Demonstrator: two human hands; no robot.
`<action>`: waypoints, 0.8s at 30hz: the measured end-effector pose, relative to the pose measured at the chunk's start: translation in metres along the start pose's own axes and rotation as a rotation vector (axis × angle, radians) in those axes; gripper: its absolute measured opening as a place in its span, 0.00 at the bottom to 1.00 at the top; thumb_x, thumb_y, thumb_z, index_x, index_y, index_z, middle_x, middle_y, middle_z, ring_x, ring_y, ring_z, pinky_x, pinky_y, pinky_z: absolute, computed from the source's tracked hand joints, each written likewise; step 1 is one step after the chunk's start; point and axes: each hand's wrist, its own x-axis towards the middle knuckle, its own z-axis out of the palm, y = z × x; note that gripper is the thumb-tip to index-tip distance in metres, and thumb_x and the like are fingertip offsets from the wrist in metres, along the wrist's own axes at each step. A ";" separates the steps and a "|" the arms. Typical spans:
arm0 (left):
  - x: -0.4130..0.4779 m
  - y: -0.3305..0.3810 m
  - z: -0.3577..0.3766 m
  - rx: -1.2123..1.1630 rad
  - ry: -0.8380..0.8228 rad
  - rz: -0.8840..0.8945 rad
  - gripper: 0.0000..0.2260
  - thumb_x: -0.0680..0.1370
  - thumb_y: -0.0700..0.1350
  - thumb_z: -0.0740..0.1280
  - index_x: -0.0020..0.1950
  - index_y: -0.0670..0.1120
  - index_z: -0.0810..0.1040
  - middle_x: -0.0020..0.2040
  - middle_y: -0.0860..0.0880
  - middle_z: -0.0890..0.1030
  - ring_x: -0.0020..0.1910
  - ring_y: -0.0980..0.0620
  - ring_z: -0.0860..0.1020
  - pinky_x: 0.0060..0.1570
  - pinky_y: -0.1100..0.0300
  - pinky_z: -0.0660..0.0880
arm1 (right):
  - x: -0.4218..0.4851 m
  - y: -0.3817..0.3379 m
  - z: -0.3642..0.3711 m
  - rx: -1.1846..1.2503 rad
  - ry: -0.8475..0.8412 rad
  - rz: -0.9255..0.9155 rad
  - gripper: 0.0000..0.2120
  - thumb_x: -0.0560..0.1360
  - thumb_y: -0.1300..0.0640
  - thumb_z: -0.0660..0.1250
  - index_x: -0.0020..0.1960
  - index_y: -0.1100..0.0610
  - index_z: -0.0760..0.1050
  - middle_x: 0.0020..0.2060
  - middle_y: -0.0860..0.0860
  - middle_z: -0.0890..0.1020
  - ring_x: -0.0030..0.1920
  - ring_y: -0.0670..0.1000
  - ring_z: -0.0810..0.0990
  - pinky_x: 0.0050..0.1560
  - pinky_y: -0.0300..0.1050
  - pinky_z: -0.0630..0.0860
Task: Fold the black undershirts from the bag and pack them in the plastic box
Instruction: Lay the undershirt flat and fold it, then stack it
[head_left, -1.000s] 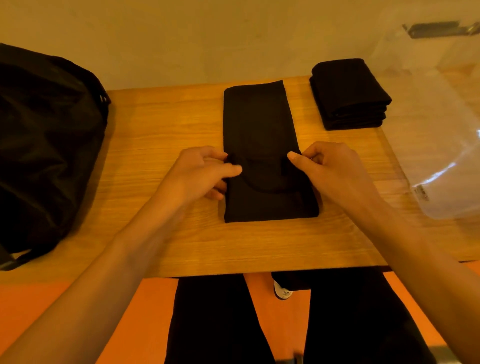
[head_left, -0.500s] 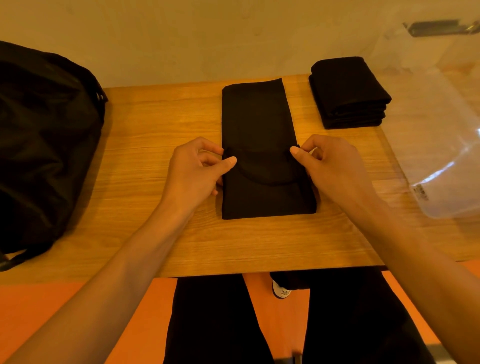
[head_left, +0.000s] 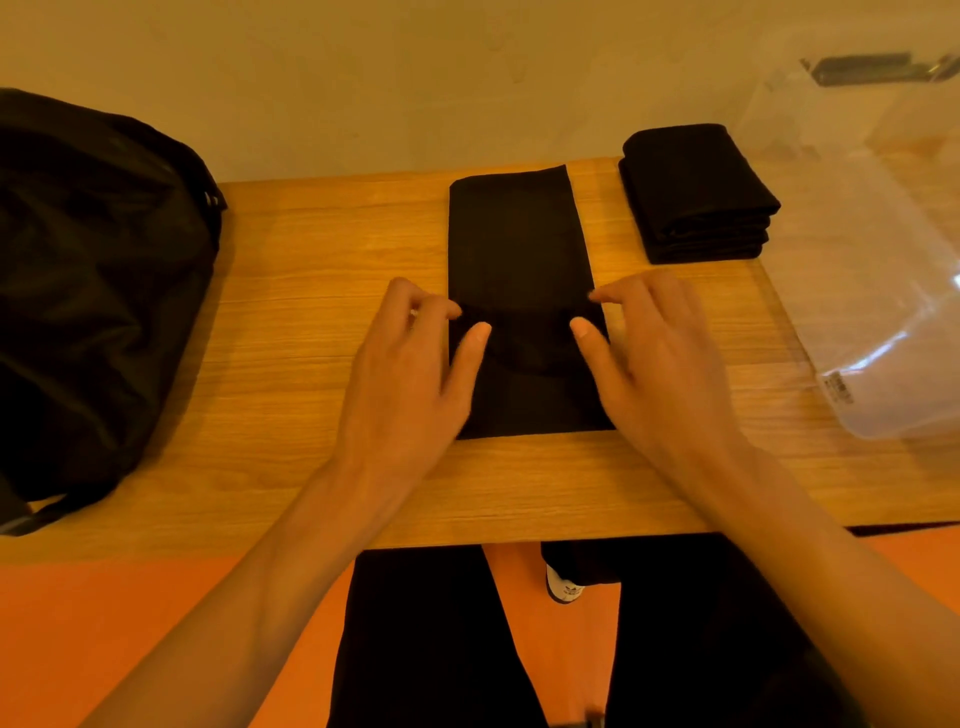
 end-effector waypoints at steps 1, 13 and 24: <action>-0.003 0.004 0.003 0.041 -0.072 0.048 0.24 0.84 0.58 0.55 0.72 0.44 0.73 0.69 0.47 0.71 0.64 0.52 0.73 0.63 0.61 0.73 | -0.001 -0.002 0.001 -0.046 -0.068 -0.060 0.25 0.83 0.42 0.54 0.73 0.57 0.69 0.70 0.53 0.73 0.70 0.52 0.70 0.68 0.48 0.70; -0.006 -0.002 0.036 0.327 -0.379 0.083 0.39 0.78 0.71 0.35 0.83 0.50 0.39 0.83 0.50 0.37 0.80 0.55 0.35 0.80 0.51 0.41 | 0.000 0.001 0.023 -0.275 -0.445 -0.026 0.36 0.80 0.35 0.36 0.82 0.53 0.36 0.81 0.50 0.37 0.79 0.48 0.33 0.79 0.50 0.36; -0.008 -0.002 0.037 0.329 -0.261 0.097 0.37 0.80 0.70 0.41 0.83 0.49 0.41 0.82 0.47 0.33 0.80 0.50 0.32 0.80 0.47 0.41 | 0.000 0.003 0.023 -0.261 -0.430 -0.013 0.35 0.79 0.35 0.33 0.82 0.51 0.38 0.81 0.48 0.40 0.80 0.47 0.35 0.80 0.52 0.39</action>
